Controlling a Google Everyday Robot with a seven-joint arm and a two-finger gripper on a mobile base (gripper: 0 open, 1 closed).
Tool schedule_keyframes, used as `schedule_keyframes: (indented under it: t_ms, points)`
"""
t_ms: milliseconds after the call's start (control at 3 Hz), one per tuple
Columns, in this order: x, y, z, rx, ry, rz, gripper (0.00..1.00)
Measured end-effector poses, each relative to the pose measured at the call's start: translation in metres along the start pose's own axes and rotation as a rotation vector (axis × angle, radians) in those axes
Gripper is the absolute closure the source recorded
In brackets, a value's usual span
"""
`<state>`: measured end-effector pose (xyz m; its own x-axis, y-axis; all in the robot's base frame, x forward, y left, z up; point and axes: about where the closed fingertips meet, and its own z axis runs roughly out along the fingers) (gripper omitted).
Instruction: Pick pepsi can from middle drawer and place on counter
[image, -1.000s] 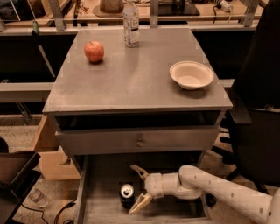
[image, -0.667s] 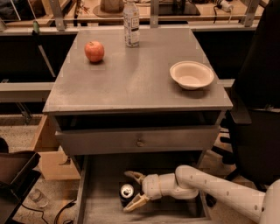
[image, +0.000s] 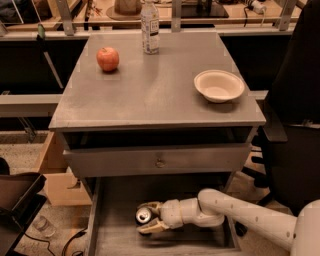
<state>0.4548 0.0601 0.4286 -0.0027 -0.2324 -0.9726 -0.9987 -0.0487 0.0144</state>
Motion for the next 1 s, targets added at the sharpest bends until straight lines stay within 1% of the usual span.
schedule_keyframes:
  t_ms: [333, 667, 1000]
  points:
    - [0.000, 0.001, 0.002, -0.003, -0.002, 0.000, 0.87]
    - [-0.001, 0.001, 0.003, -0.007, -0.003, 0.000, 1.00]
    - [-0.013, 0.003, -0.003, -0.034, -0.036, 0.018, 1.00]
